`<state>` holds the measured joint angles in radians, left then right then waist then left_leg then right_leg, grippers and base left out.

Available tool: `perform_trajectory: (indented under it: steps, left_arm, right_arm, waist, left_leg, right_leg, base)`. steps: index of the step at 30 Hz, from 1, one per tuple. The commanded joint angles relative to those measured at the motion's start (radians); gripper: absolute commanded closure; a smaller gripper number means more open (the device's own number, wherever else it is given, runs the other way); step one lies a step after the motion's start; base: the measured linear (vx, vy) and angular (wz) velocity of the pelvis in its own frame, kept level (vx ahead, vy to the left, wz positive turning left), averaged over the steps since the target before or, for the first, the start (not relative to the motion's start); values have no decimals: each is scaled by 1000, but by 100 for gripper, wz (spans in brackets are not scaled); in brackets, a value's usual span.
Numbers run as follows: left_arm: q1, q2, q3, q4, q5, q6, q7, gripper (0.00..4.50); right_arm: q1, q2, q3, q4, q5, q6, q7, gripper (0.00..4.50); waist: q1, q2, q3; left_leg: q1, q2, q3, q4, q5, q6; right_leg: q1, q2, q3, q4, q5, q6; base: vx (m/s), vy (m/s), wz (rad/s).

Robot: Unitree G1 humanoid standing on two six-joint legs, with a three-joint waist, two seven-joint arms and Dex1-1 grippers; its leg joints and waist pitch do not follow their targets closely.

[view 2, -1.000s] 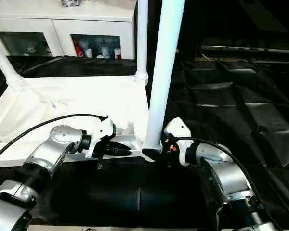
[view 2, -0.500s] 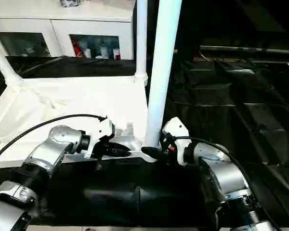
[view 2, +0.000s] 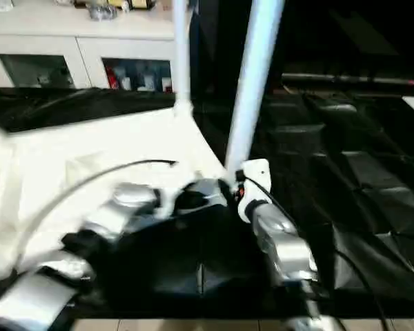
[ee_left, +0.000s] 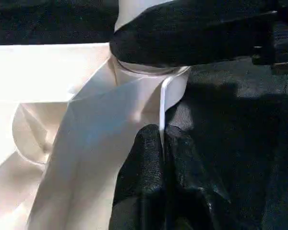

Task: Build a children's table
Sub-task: Rotate leg to tighten

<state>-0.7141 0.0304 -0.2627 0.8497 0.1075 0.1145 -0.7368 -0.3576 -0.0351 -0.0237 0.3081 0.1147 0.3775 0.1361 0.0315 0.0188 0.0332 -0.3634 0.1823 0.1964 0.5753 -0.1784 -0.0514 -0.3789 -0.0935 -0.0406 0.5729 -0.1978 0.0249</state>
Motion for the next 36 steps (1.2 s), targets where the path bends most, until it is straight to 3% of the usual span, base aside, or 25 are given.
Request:
perform_trajectory:
  steps: [1,3,6,7,8,9,10,11,12,13,14,16,17,18,21,25,28,33,34,36]
  left_arm:
    - [-5,-31,10,26,-13,-15,47,450]
    - [-8,-22,7,31,-7,-28,27,450]
    - [-11,-19,9,36,-6,-30,24,450]
    - [-11,3,6,40,-5,-48,-3,450]
    - [-10,8,5,40,-5,-52,-10,450]
    - [-6,29,3,34,-7,-62,-47,450]
    - [-4,35,3,32,-9,-65,-59,450]
    - [-3,44,2,31,-9,-70,-74,450]
    - [2,59,-1,25,-11,-82,-102,450]
    - [6,73,-1,18,-17,-82,-129,450]
    - [19,109,-7,-5,-33,-96,-220,450]
    - [28,130,-12,-22,-42,-95,-268,450]
    - [37,151,-16,-41,-52,-105,-318,450]
    - [38,153,-16,-42,-53,-106,-322,450]
    - [65,197,-29,-104,-92,-85,-460,450]
    - [86,232,-46,-153,-113,-55,-545,450]
    - [92,240,-44,-163,-119,-53,-561,450]
    - [101,247,-40,-172,-115,-57,-559,450]
    - [103,248,-41,-177,-117,-53,-559,450]
    - [106,251,-41,-186,-119,-47,-559,450]
  right_arm:
    - [12,32,10,67,17,36,-16,194]
    - [-2,30,6,73,9,33,-9,194]
    - [-6,26,8,75,5,25,3,194]
    - [-3,-19,45,53,-15,-11,71,194]
    - [-2,-31,55,46,-20,-19,90,138]
    - [-1,-63,53,25,-5,-20,139,124]
    - [-2,-71,48,19,3,-17,153,124]
    - [-4,-80,44,15,11,-12,169,118]
    - [-6,-101,43,-1,23,-2,203,90]
    - [-6,-128,46,-24,40,11,254,90]
    - [-1,-197,66,-80,68,41,369,81]
    - [6,-247,91,-110,66,46,434,81]
    - [17,-307,124,-138,60,47,511,81]
    - [18,-312,127,-140,60,47,518,81]
    - [45,-406,165,-191,78,47,664,81]
    - [71,-444,194,-237,88,55,732,81]
    - [80,-448,212,-249,89,62,737,81]
    - [68,-418,219,-233,93,54,727,81]
    - [67,-415,218,-232,95,54,729,106]
    - [65,-408,216,-228,95,53,730,113]
  waist:
    - [-8,-8,-41]
    - [-6,-10,-40]
    - [-4,-11,-40]
    - [-4,-14,-39]
    - [-2,-15,-39]
    - [0,-15,-41]
    - [3,-19,-41]
    - [5,-16,-41]
    - [5,-15,-42]
    - [6,-17,-44]
    - [10,-16,-44]
    - [12,-16,-45]
    - [14,-13,-48]
    - [14,-13,-48]
    - [20,-10,-52]
    - [29,-10,-55]
    - [34,-10,-54]
    - [30,-11,-50]
    - [30,-11,-50]
    - [30,-10,-51]
  left_leg:
    - [21,39,-38,-87,-435,-30]
    - [14,39,-34,-89,-408,-20]
    - [12,38,-30,-87,-386,-9]
    - [14,37,-28,-85,-394,-6]
    - [13,37,-28,-84,-391,-3]
    - [11,38,-28,-83,-375,4]
    - [11,37,-27,-82,-363,9]
    - [11,38,-25,-80,-345,21]
    - [9,39,-24,-80,-334,24]
    - [5,39,-24,-79,-308,29]
    - [9,41,-21,-78,-294,43]
    - [2,43,-22,-77,-272,52]
    - [4,44,-18,-73,-238,58]
    - [4,44,-18,-73,-238,58]
    - [4,50,-15,-65,-168,81]
    - [4,51,-11,-59,-114,105]
    - [8,52,-9,-58,-124,102]
    - [9,51,-10,-63,-174,70]
    - [9,51,-10,-63,-177,67]
    - [9,52,-11,-64,-174,62]
  right_leg:
    - [5,-49,24,-95,-485,-107]
    - [8,-47,28,-87,-406,-134]
    - [9,-49,31,-85,-380,-149]
    - [7,-50,31,-88,-400,-150]
    - [10,-51,32,-89,-414,-145]
    - [11,-53,33,-88,-405,-144]
    - [13,-52,33,-88,-399,-142]
    - [12,-54,35,-85,-378,-152]
    - [13,-53,35,-83,-364,-158]
    - [19,-53,33,-79,-339,-166]
    - [18,-52,33,-79,-334,-177]
    - [25,-53,33,-74,-308,-184]
    - [25,-51,33,-67,-249,-202]
    - [25,-51,33,-67,-249,-202]
    - [30,-50,31,-49,-106,-255]
    - [32,-47,27,-33,-5,-293]
    - [31,-48,28,-33,-15,-300]
    - [31,-51,30,-43,-116,-275]
    - [30,-51,30,-44,-121,-273]
    - [30,-50,30,-43,-117,-271]
  base:
    - [0,0,0]
    - [0,0,0]
    - [0,0,0]
    - [0,0,0]
    - [0,0,0]
    - [0,0,0]
    - [0,0,0]
    - [0,0,0]
    - [0,0,0]
    - [0,0,0]
    - [0,0,0]
    - [0,0,0]
    - [0,0,0]
    - [0,0,0]
    - [37,-4,-1]
    - [14,1,0]
    - [0,0,0]
    - [0,0,0]
    - [0,0,0]
    - [0,0,0]
